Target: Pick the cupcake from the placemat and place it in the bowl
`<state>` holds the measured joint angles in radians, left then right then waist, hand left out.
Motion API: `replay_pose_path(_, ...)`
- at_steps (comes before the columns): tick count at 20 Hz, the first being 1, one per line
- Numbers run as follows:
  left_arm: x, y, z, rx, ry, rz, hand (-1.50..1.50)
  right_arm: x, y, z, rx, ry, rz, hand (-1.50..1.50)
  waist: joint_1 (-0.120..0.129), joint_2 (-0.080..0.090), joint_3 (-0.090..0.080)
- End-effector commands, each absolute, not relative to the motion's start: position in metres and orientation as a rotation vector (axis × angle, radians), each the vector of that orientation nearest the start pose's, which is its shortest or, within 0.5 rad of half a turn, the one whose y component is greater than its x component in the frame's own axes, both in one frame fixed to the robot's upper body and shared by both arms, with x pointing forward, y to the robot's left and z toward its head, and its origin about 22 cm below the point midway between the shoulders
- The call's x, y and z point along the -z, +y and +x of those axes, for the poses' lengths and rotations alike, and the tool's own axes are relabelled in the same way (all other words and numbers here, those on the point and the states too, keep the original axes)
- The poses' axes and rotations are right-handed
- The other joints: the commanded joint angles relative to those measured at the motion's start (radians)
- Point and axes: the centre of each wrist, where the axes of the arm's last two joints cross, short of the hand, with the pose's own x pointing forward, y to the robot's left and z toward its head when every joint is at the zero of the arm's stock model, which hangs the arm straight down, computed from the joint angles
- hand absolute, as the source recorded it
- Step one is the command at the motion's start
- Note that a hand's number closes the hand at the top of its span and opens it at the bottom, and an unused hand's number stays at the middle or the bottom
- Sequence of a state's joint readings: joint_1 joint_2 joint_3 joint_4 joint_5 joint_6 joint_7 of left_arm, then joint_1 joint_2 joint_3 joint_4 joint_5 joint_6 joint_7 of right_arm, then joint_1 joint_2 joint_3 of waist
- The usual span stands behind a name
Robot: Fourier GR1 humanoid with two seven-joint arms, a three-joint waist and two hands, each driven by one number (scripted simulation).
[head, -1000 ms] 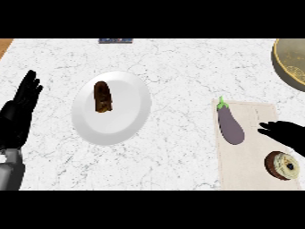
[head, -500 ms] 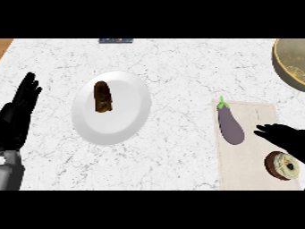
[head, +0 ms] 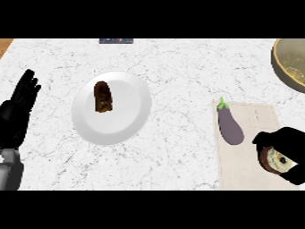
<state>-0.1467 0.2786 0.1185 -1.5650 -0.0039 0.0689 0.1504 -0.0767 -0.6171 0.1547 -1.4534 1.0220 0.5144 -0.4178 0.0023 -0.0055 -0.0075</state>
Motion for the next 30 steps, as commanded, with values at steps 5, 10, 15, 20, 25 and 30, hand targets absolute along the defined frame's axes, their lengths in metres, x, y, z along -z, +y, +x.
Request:
replay_pose_path(5, -0.065, 0.284, 0.284, 0.081, -1.583, 0.342, 0.0, -0.018, -0.321, 0.263, -1.757, -1.085, -0.383, 1.5, -0.003, 0.006, 0.008)
replay_pose_path(10, -0.07, 0.295, 0.266, 0.061, -1.572, 0.328, 0.0, -0.034, -0.343, 0.258, -1.656, -1.205, -0.533, 1.5, -0.003, 0.003, 0.008)
replay_pose_path(15, -0.064, 0.293, 0.272, 0.068, -1.581, 0.321, 0.0, -0.056, -0.334, 0.278, -1.62, -1.284, -0.558, 1.5, -0.003, 0.005, 0.008)
replay_pose_path(20, -0.048, 0.297, 0.269, 0.045, -1.574, 0.324, 0.0, -0.102, -0.369, 0.298, -1.578, -1.399, -0.649, 1.5, -0.003, 0.005, 0.007)
replay_pose_path(25, -0.061, 0.323, 0.267, 0.051, -1.544, 0.364, 0.0, -0.15, -0.371, 0.281, -1.356, -1.633, -0.85, 1.5, -0.023, -0.004, 0.007)
replay_pose_path(30, -0.051, 0.311, 0.268, 0.068, -1.57, 0.335, 0.0, -0.217, -0.39, 0.289, -1.049, -1.805, -0.889, 1.5, -0.009, 0.001, 0.007)
